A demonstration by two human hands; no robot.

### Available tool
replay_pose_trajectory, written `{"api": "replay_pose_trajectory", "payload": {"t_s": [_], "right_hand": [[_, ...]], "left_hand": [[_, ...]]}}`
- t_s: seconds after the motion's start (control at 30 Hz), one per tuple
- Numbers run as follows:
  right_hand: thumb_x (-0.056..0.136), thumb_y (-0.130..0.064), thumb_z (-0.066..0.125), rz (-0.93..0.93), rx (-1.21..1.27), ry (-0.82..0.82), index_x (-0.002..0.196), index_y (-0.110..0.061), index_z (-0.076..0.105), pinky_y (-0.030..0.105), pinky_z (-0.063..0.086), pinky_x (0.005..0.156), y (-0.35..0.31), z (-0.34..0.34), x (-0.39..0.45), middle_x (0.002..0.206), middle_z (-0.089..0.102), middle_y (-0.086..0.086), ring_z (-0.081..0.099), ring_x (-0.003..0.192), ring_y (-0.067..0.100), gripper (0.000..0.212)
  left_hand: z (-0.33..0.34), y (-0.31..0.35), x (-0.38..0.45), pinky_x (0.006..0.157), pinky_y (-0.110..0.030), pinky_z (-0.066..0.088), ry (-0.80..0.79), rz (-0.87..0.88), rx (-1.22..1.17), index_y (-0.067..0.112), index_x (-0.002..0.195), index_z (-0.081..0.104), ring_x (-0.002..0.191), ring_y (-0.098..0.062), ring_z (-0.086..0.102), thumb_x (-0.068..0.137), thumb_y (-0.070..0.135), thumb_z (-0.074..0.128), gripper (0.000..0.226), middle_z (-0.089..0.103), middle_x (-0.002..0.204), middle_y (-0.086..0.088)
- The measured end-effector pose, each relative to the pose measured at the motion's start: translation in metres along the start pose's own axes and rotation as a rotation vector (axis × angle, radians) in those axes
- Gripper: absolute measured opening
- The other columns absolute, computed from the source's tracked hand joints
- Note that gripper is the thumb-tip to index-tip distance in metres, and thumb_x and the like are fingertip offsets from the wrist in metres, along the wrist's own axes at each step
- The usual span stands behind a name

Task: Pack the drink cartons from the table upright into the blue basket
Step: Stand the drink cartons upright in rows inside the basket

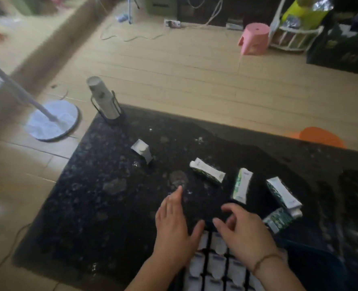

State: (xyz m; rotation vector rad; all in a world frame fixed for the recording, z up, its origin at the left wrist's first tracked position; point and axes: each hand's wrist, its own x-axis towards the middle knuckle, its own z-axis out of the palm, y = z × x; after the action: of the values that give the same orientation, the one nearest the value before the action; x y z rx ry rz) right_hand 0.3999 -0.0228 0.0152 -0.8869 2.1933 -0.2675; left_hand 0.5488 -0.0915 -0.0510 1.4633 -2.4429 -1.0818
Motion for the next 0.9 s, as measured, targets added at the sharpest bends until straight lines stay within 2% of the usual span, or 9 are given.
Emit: {"api": "replay_pose_trajectory", "payload": {"t_s": [0.1,0.17,0.23,0.4,0.5,0.6,0.7,0.8,0.9], "right_hand": [[0.082,-0.049,0.059,-0.159,-0.063,0.028,0.130,-0.032,0.048,0.032,0.050,0.085,-0.055,0.025,0.043,0.104,0.063,-0.009,0.061,0.096,0.014,0.051],[0.083,-0.044,0.059,-0.268,-0.099,0.021,0.137,-0.030,0.040,0.035,0.046,0.096,-0.092,0.044,0.074,0.129,0.053,-0.003,0.055,0.115,0.019,0.058],[0.083,-0.039,0.060,-0.334,-0.125,-0.008,0.143,-0.029,0.030,0.038,0.042,0.103,-0.124,0.060,0.107,0.143,0.039,0.000,0.048,0.124,0.023,0.067],[0.079,-0.035,0.067,-0.303,-0.309,-0.027,0.147,-0.038,0.006,0.048,0.041,0.103,-0.191,0.100,0.187,0.155,0.005,0.003,0.034,0.131,0.037,0.091],[0.078,-0.034,0.072,-0.271,-0.388,-0.094,0.145,-0.042,0.007,0.050,0.039,0.105,-0.216,0.125,0.224,0.155,-0.002,0.004,0.025,0.135,0.041,0.094],[0.079,-0.029,0.071,-0.252,-0.373,-0.142,0.139,-0.038,0.026,0.047,0.044,0.100,-0.217,0.139,0.250,0.145,0.023,0.013,0.043,0.122,0.040,0.076],[0.081,-0.022,0.067,-0.309,-0.339,-0.047,0.125,-0.033,0.043,0.041,0.050,0.087,-0.206,0.139,0.252,0.122,0.048,0.012,0.055,0.101,0.033,0.051],[0.078,-0.025,0.070,-0.355,-0.318,0.051,0.120,-0.034,0.050,0.040,0.053,0.084,-0.197,0.132,0.229,0.113,0.059,0.008,0.059,0.096,0.029,0.047],[0.073,-0.040,0.071,-0.408,-0.299,0.146,0.118,-0.039,0.050,0.039,0.055,0.078,-0.187,0.116,0.180,0.101,0.067,0.002,0.063,0.089,0.025,0.049]], "left_hand": [[-0.028,-0.031,0.020,0.118,-0.035,0.020,0.036,-0.188,-0.072,0.026,0.151,0.016,0.141,-0.013,0.019,0.089,0.051,0.056,0.078,0.027,0.153,0.010],[-0.041,-0.051,0.025,0.116,-0.036,0.025,-0.014,-0.243,-0.011,0.027,0.148,0.025,0.140,-0.014,0.023,0.089,0.052,0.054,0.070,0.031,0.152,0.010],[-0.052,-0.065,0.027,0.116,-0.038,0.026,-0.105,-0.281,0.014,0.029,0.147,0.029,0.140,-0.014,0.023,0.089,0.052,0.053,0.066,0.031,0.152,0.011],[-0.071,-0.095,0.030,0.117,-0.041,0.024,-0.295,-0.338,-0.038,0.032,0.149,0.024,0.141,-0.013,0.026,0.088,0.051,0.057,0.071,0.034,0.151,0.011],[-0.081,-0.111,0.031,0.117,-0.041,0.025,-0.321,-0.324,-0.057,0.030,0.150,0.021,0.140,-0.014,0.028,0.089,0.049,0.055,0.072,0.036,0.151,0.009],[-0.089,-0.124,0.032,0.115,-0.039,0.027,-0.322,-0.311,-0.074,0.031,0.149,0.025,0.137,-0.014,0.032,0.090,0.049,0.054,0.068,0.039,0.149,0.010],[-0.091,-0.131,0.031,0.113,-0.038,0.030,-0.295,-0.301,-0.093,0.031,0.148,0.026,0.135,-0.014,0.035,0.090,0.049,0.054,0.067,0.040,0.147,0.010],[-0.085,-0.131,0.032,0.111,-0.037,0.034,-0.298,-0.314,-0.168,0.031,0.148,0.025,0.133,-0.013,0.037,0.088,0.049,0.056,0.070,0.041,0.146,0.010],[-0.072,-0.123,0.031,0.110,-0.037,0.036,-0.309,-0.321,-0.260,0.032,0.149,0.020,0.132,-0.012,0.038,0.083,0.054,0.061,0.081,0.040,0.147,0.008]]}}
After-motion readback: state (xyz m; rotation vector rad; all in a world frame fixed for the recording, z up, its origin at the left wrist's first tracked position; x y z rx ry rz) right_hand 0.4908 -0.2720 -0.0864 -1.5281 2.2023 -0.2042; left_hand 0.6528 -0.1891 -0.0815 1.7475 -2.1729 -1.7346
